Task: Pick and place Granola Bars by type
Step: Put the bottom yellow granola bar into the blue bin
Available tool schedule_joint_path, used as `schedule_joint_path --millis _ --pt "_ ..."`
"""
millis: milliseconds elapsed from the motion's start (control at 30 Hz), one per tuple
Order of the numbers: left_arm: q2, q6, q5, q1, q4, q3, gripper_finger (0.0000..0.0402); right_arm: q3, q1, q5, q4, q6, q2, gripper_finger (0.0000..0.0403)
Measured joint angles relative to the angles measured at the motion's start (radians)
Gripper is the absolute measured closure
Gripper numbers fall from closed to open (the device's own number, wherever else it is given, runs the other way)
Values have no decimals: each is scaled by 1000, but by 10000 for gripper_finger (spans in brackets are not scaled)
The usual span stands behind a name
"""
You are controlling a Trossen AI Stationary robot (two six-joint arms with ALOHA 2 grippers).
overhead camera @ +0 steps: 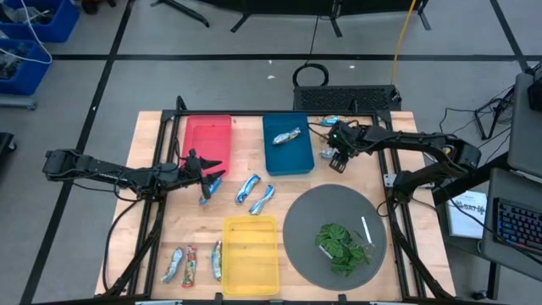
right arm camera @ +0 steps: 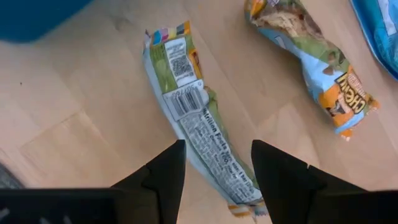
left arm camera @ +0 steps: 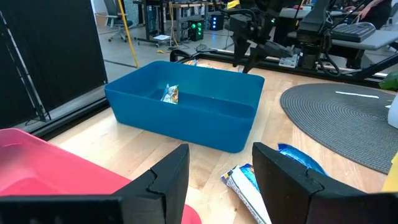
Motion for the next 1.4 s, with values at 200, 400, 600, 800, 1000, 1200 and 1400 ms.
schedule_joint_path --millis 200,400,600,800,1000,1200,1400 --pt "0 0 0 0 0 0 222 0 -35 -11 20 -11 28 229" --pt "0 0 0 0 0 0 222 0 -44 -54 25 -15 93 229" --pt "0 0 0 0 0 0 222 0 -42 -90 21 -11 124 247" --pt "0 0 0 0 0 0 222 0 -38 -128 28 -28 114 376" --pt "0 0 0 0 0 0 222 13 0 -104 43 -56 58 400" --pt "0 0 0 0 0 0 222 139 54 -52 130 -56 -31 402" --pt "0 0 0 0 0 0 222 384 126 -154 97 -88 60 403"
